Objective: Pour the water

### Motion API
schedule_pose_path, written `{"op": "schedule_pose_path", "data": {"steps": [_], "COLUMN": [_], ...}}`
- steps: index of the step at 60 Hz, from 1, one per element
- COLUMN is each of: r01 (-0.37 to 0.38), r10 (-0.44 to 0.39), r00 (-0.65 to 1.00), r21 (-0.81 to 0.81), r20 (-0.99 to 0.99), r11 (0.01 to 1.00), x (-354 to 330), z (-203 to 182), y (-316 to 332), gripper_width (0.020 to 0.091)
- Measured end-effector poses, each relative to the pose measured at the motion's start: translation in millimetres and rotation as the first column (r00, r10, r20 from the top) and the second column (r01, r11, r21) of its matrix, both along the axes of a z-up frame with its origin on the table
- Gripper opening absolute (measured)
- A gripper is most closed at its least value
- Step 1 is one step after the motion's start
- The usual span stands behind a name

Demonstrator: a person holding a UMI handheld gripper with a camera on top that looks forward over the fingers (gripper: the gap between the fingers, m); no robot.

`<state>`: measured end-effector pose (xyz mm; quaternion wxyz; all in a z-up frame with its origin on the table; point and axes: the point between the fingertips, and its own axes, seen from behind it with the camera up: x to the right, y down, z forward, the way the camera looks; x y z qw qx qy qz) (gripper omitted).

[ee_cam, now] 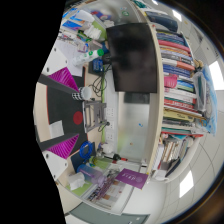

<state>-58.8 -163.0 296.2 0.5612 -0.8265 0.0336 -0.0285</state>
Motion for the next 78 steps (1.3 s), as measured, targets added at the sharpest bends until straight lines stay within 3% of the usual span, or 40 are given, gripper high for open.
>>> {"op": "schedule_pose_path", "data": {"steps": [7,27,37,59,66,70,78], "r01": [0.01,-0.103,-0.135,-0.136,-0.133,-0.154,-0.152], "r10": [-0.01,0.103,0.14,0.153,0.145,0.167,0.169], "r00": [1.0,0.992,0.988,0.983,0.988,0.985,0.985], "r21": [-0.013,0.004,0.073,0.162,0.193,0.231,0.253], "r20": [0.005,-0.076,-0.067,-0.098,-0.052,-0.04,-0.045], "r11": [1.0,0.995,0.988,0.977,0.972,0.961,0.955], "x": [-25.7,-211.3,-273.1,-317.2,-315.9,-320.2,-322.8], "z": [-16.3,-85.5,-96.1,-133.1,-141.0,-137.3,-137.5], "y": [11.7,69.0,126.8,232.9,245.8,247.3,247.2], "gripper_width": [0.0809,0.0812,0.0812,0.081,0.0707,0.0545,0.0486]}}
